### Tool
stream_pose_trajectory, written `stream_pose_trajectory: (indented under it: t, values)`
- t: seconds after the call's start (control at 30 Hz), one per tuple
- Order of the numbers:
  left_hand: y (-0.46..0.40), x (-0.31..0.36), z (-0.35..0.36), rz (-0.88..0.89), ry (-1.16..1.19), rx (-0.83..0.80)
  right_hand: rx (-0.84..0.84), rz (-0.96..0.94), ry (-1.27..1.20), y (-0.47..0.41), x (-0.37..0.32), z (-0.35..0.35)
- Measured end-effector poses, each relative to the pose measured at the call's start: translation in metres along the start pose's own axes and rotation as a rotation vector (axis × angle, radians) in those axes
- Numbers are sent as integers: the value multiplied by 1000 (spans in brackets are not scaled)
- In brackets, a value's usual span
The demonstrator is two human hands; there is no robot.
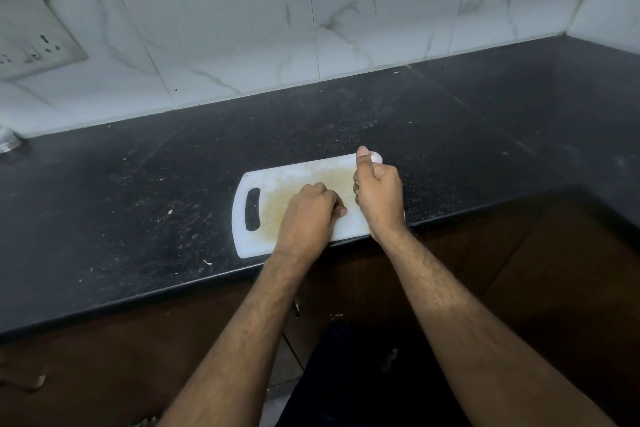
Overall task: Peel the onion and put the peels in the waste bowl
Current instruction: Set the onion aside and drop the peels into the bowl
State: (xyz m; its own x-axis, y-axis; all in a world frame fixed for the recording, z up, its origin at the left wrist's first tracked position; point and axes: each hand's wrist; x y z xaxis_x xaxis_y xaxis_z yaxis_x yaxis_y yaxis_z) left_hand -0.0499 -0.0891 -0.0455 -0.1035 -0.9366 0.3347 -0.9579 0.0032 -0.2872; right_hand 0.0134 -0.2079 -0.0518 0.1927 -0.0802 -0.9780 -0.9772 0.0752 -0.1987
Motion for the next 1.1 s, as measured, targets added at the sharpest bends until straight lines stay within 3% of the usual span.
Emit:
stream_pose_trajectory:
  t: [0.1,0.27,0.4,0.93,1.1]
  values:
    - [10,-10,-13,-35,65,29,1,-12,22,0,1,1]
    - [20,-50,-46,-243,151,174,-3,-28,38,1,2,1]
    - [23,-64,-46,-356,246,144,-3,-10,44,1,1,2]
    - [16,-57,-24,-286,251,108,3,-27,74,3,-1,2]
    - [9,-52,-25,-185,80,93,-5,-23,71,3,-1,2]
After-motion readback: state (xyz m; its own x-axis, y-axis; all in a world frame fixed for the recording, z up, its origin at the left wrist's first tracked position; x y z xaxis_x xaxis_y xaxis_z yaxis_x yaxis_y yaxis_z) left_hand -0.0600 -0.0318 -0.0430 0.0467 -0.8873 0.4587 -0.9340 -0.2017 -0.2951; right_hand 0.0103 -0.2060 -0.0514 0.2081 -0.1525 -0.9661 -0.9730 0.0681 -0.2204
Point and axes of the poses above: each hand's wrist, its own y-axis away from the middle knuckle, its own z-axis out of the palm, x = y × z, and after that the axes turned 1 degree about -y, right-handed
